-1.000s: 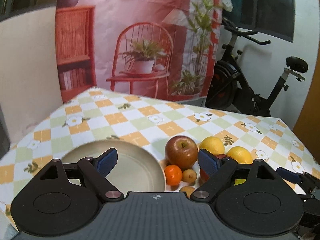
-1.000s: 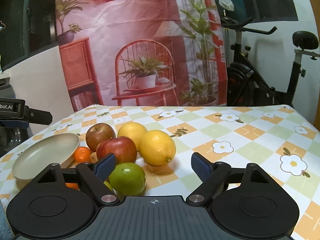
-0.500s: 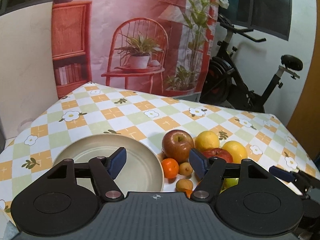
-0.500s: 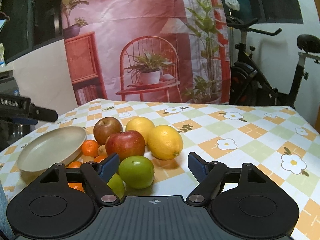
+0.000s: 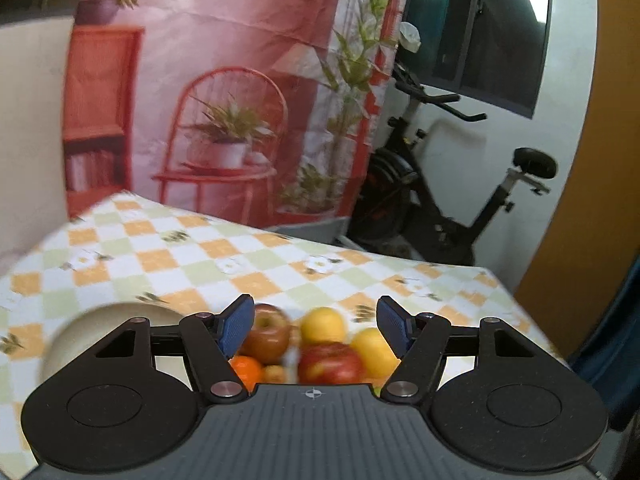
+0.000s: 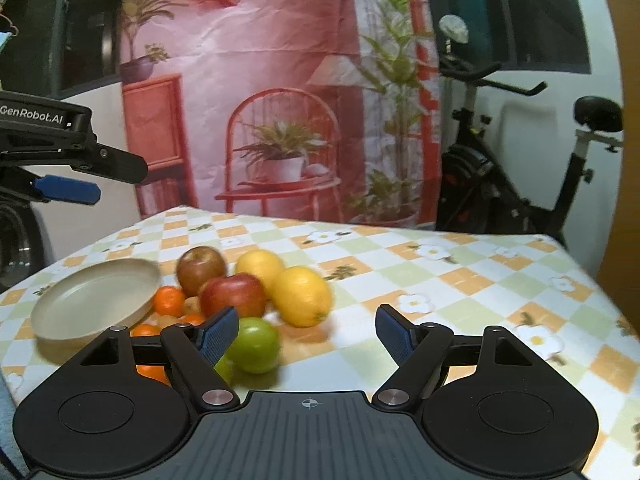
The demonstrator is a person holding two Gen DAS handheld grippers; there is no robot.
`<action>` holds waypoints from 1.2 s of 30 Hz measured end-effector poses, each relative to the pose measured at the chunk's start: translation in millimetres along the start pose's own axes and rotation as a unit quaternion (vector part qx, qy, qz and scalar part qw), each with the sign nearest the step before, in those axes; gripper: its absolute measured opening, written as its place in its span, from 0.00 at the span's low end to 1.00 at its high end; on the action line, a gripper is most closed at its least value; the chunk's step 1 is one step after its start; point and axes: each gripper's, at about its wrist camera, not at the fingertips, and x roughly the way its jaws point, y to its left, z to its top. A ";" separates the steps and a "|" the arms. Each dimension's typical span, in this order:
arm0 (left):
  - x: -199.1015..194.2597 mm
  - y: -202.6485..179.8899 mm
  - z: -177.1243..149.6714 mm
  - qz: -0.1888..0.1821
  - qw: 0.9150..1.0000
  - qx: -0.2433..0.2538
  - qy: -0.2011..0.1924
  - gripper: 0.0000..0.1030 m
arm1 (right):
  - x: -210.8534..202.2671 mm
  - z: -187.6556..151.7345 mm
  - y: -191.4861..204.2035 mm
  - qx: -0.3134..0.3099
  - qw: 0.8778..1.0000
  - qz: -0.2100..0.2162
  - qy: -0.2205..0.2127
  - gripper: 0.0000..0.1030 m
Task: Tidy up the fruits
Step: 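Move the left tool toward the tangerines while the right tool approaches the green fruits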
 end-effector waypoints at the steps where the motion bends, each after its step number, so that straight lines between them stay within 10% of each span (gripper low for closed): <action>1: 3.6 -2.6 -1.0 -0.009 1.000 -0.002 0.002 0.68 | -1.4 1.6 -3.8 0.000 1.000 -0.006 -0.003 0.71; 16: 27.5 64.0 -24.2 0.025 0.997 -0.009 0.071 0.56 | 17.1 -7.3 11.6 -0.012 0.999 0.045 0.023 0.70; 25: 20.8 81.6 -39.4 0.016 0.996 0.011 0.084 0.54 | 26.9 -14.0 41.6 -0.041 0.994 0.087 0.055 0.47; 36: 16.5 83.1 -47.4 0.009 0.997 0.018 0.075 0.52 | 36.0 -14.3 52.5 -0.048 0.989 0.119 0.078 0.42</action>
